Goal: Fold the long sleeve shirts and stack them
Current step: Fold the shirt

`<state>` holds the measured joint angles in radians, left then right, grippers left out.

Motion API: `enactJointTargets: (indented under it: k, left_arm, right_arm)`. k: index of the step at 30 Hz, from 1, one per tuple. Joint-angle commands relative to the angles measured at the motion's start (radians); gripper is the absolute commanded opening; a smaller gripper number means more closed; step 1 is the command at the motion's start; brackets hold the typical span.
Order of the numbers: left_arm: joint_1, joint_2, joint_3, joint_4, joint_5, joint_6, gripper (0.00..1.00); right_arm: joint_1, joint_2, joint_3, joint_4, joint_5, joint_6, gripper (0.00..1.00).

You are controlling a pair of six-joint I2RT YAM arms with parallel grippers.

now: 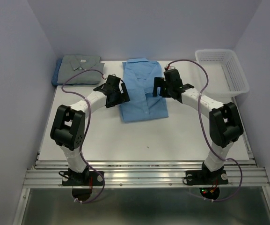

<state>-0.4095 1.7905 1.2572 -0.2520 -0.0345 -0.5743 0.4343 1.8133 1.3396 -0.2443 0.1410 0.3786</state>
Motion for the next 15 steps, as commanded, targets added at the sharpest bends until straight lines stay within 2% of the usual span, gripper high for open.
enactJointTargets:
  k: [1,4,7,10,15]
  left_arm:
    - [0.029,-0.06,-0.08,0.031,0.015,0.027,0.99]
    - [0.05,-0.071,-0.122,0.066,0.069,0.025,0.99]
    - [0.064,-0.069,-0.143,0.176,0.168,0.03,0.99]
    - [0.064,-0.039,-0.133,0.221,0.214,0.039,0.99]
    - [0.064,0.03,-0.087,0.229,0.24,0.047,0.97]
  right_arm:
    - [-0.041,-0.017,-0.017,0.06,-0.112,-0.133,0.94]
    - [-0.054,-0.011,-0.025,0.077,-0.238,-0.181,0.93]
    - [-0.054,0.004,-0.033,0.111,-0.366,-0.335,0.94]
    - [-0.063,0.047,-0.005,0.111,-0.386,-0.418,0.94]
    - [-0.083,0.125,0.058,0.109,-0.391,-0.461,0.94]
